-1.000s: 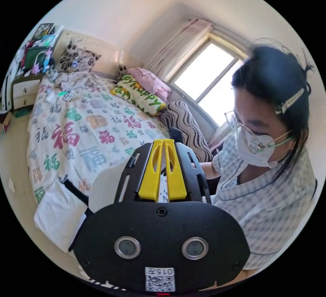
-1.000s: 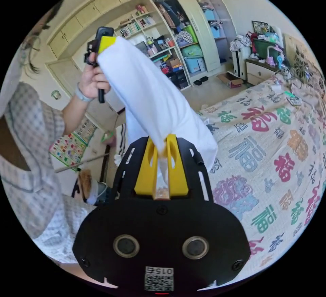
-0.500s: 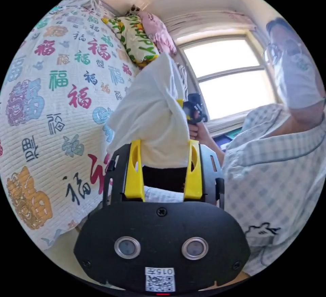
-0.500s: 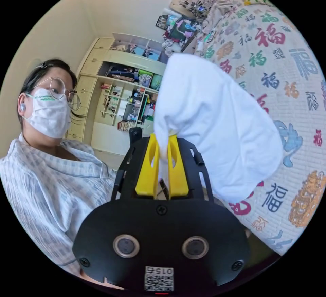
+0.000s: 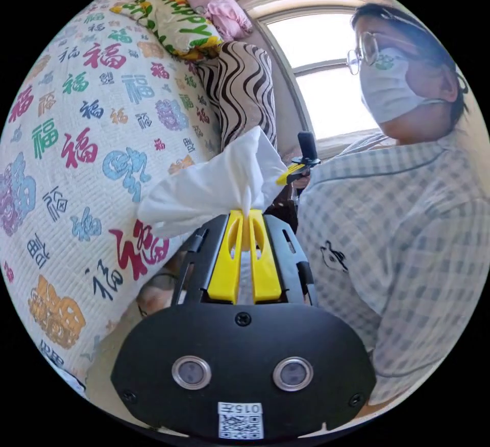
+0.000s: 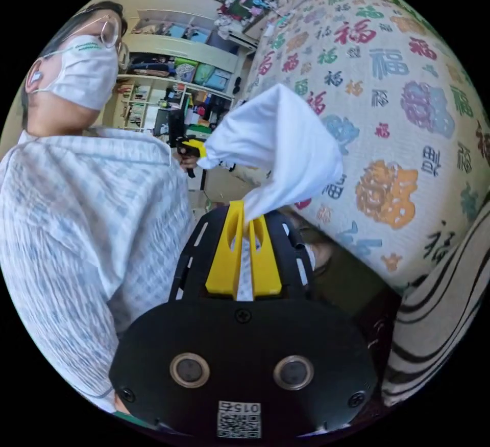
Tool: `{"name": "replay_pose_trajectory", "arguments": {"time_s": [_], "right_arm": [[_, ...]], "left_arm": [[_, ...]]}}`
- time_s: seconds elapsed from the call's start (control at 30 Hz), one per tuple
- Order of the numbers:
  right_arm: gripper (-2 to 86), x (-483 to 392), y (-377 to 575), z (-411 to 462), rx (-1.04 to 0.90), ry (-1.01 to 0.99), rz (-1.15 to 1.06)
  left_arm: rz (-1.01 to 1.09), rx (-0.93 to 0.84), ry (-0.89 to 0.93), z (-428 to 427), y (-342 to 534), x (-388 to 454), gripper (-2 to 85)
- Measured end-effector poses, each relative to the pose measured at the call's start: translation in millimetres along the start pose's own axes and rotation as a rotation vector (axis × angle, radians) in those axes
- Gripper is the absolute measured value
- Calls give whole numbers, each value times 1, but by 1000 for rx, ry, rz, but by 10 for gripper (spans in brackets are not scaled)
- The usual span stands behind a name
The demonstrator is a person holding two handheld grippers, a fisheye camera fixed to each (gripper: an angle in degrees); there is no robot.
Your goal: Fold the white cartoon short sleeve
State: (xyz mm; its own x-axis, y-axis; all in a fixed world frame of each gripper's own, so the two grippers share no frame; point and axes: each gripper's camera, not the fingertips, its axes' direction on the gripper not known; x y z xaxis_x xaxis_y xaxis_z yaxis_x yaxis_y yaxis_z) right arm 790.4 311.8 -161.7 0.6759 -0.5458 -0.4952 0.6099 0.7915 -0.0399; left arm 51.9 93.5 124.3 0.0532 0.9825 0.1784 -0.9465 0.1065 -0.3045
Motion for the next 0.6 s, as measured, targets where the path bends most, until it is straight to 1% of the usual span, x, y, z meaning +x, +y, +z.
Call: {"name": "replay_pose_trajectory", "arguments": {"time_s": [0.07,0.13,0.2,0.23,0.3,0.33,0.4,0.43,0.47,0.5,0.53,0.57,0.6], "right_arm": [[-1,-4,8,-14,-42,28,51],[1,-13,5,-28,-114,99,62],[2,-23,-16,-42,-275,250,27],[2,-24,-23,-45,-321,282,15],[2,-16,-60,-49,-479,371,-74],[3,-11,-71,-50,-504,393,-101],[8,27,-116,-43,-574,480,-187],[10,42,-128,-39,-579,503,-195],[15,75,-153,-31,-573,542,-190],[20,114,-177,-24,-557,555,-132],[23,134,-187,-22,-539,548,-95],[28,168,-201,-21,-504,528,-8],[33,189,-208,-24,-436,517,65]], "left_arm": [[-40,-11,-11,-12,-1,-6,-3],[-69,-13,-48,-26,-7,-13,-3],[-78,-35,-102,-39,-23,-30,-2],[-74,-44,-110,-41,-29,-37,-2],[-43,-75,-133,-46,-54,-79,0],[-36,-79,-130,-46,-62,-93,1],[-50,-71,-86,-38,-94,-171,7],[-71,-74,-77,-33,-102,-195,11],[-121,-54,-100,-26,-117,-243,19],[-163,-12,-164,-20,-127,-286,32],[-192,15,-198,-18,-131,-305,38],[-245,77,-237,-16,-134,-333,44],[-269,132,-264,-13,-133,-347,49]]}}
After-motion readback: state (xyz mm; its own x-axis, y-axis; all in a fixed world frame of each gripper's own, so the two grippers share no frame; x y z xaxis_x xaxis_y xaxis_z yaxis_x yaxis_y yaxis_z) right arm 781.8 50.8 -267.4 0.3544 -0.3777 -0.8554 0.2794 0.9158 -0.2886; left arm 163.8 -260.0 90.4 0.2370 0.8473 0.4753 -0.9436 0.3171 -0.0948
